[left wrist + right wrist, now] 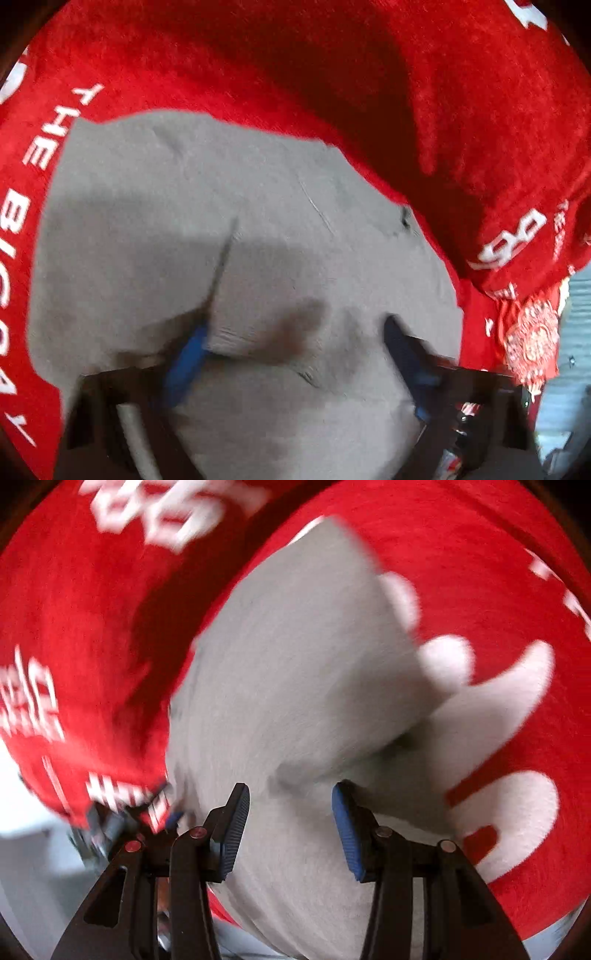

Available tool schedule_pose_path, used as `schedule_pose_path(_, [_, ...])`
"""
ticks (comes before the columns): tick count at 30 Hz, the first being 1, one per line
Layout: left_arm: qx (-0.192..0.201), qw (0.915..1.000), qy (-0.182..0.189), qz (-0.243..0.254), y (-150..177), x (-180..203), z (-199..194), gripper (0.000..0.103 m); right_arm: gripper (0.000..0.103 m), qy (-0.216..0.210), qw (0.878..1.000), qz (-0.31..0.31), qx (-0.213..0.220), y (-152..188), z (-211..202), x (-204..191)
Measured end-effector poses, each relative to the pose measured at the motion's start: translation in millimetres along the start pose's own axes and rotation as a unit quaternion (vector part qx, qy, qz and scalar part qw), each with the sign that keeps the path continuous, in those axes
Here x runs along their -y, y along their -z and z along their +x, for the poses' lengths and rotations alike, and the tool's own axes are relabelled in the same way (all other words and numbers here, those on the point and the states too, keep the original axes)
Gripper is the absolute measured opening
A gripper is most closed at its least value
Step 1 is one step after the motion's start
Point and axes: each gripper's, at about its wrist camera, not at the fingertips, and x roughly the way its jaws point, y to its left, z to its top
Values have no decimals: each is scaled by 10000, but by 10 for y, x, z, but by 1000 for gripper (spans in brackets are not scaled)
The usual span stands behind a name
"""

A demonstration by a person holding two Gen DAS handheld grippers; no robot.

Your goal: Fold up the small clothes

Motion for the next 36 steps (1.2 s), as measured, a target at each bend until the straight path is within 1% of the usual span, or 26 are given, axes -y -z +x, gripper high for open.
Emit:
schedule_pose_path(1, [-94,10000,-16,25,-18,-10,24,32,51,-44,9998,142,133,-19,-30,38])
schedule_pose_path(2, [-161,9999,1,48,-25,-33,34,8,50,-87,9993,257,242,-38,-54,66])
schedule_pose_path(3, [-200,9997,46,107,-13,-32,41,8,46,-107,9987,356,342,-62,-73,86])
schedule_pose_path(4, [-136,9997,58,179,10,-22,14,8,14,-5,9982,409,449,-118,-122,114])
schedule_pose_path(5, [-51,9996,89,272,39,-16,-42,8,6,179,9980,362,493,-161,-149,103])
schedule_pose_path(7, [76,9988,158,463,115,26,-165,8,6,327,9979,78,545,-237,-234,55])
schedule_pose_path(8, [115,9980,169,590,184,53,-233,8,6,441,9974,-180,538,-255,-251,-2])
schedule_pose_path(10, [100,9971,118,743,287,77,-281,8,6,588,9957,-501,520,-312,-321,-17])
schedule_pose_path(13, [-14,9952,-176,967,448,56,-247,8,6,685,9951,-619,351,-335,-323,78])
schedule_pose_path(14, [-41,9948,-312,970,478,18,-225,8,6,710,9951,-632,279,-346,-310,123])
schedule_pose_path(17, [-91,9954,-491,820,508,-81,-168,8,6,789,9937,-759,234,-366,-334,201])
schedule_pose_path(19, [40,9944,-681,803,488,-119,-241,8,6,813,9930,-816,244,-356,-329,200])
schedule_pose_path(21, [167,9917,-930,868,431,-173,-348,8,6,828,9927,-840,239,-351,-344,205])
schedule_pose_path(23, [176,9914,-1000,828,381,-244,-420,8,7,841,9926,-854,215,-350,-342,201])
schedule_pose_path(25, [157,9928,-985,660,317,-345,-500,8,8,847,9928,-841,132,-354,-367,207])
schedule_pose_path(28, [209,9925,-1032,628,275,-376,-590,8,11,923,9915,-914,-3,-346,-381,149])
schedule_pose_path(29, [226,9923,-1036,647,266,-361,-613,8,13,964,9906,-966,-59,-336,-417,132])
schedule_pose_path(30, [233,9920,-1036,686,264,-350,-636,8,19,1028,9894,-1025,-89,-325,-498,136])
schedule_pose_path(31, [226,9915,-1050,729,262,-327,-643,8,22,1085,9879,-1105,-85,-306,-550,116])
schedule_pose_path(32, [221,9906,-1083,801,274,-276,-625,8,29,1125,9862,-1217,-39,-292,-603,85])
schedule_pose_path(33, [216,9895,-1105,909,279,-223,-618,8,37,1210,9829,-1383,101,-280,-684,38])
schedule_pose_path(35, [192,9871,-1139,1108,287,-101,-562,8,47,1353,9775,-1584,336,-341,-782,-20])
schedule_pose_path(36, [164,9863,-1156,1163,290,-53,-515,8,49,1390,9766,-1593,399,-408,-783,-33])
